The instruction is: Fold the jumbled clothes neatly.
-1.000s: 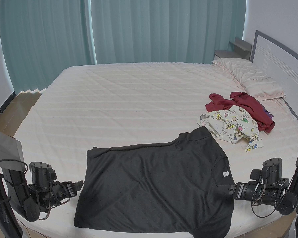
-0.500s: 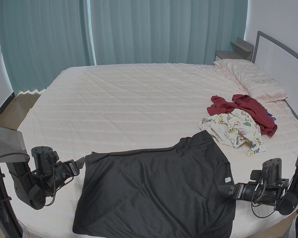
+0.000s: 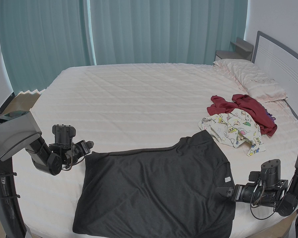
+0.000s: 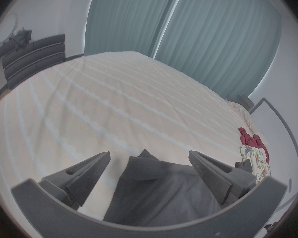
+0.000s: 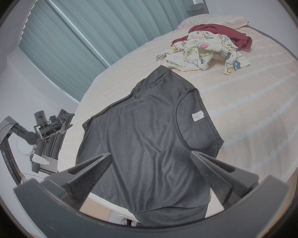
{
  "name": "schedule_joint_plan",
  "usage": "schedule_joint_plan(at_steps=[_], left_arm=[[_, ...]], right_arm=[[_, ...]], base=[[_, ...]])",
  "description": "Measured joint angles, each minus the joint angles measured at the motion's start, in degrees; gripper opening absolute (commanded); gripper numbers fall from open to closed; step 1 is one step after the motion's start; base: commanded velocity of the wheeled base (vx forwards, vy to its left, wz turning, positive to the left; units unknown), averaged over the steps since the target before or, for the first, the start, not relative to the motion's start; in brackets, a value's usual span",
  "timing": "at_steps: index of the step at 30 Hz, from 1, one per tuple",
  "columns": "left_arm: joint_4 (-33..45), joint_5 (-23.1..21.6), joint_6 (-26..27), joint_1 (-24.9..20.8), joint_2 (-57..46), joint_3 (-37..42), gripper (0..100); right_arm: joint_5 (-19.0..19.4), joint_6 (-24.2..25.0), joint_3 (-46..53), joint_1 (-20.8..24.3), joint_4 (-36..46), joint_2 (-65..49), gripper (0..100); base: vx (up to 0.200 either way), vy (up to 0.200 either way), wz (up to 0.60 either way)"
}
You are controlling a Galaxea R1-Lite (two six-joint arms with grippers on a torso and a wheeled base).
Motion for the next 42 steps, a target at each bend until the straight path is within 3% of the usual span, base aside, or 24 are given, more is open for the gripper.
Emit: schedule_joint_plan(at_steps=[7, 17, 18, 27, 42], left_arm=[[5.23, -2.9, -2.24, 0.1, 7.51, -10.0, 100], [5.5, -3.29, -2.61, -0.06, 11.97, -11.7, 100], [5.56, -3.29, -2.58, -0.09, 12.08, -11.65, 0], [6.13, -3.43, -2.63, -0.21, 12.82, -11.65, 0], [5.51, -3.07, -2.61, -0.37, 8.0, -6.63, 0]], right_arm=[[-0.11, 0.0, -0.24, 0.89, -0.3, 0.05, 100], [-0.2, -0.09, -3.52, 0.44, -0.24, 0.94, 100], [-0.22, -0.11, -3.97, 0.28, -0.22, 1.11, 100], [-0.33, -0.24, -17.2, -3.05, 4.64, 4.07, 100], [-3.72, -0.63, -56.06, -9.34, 26.42, 20.87, 100]], base=[[0.0, 0.0, 0.0], [0.0, 0.0, 0.0], [0.0, 0.0, 0.0], [0.0, 0.0, 0.0], [0.0, 0.0, 0.0]])
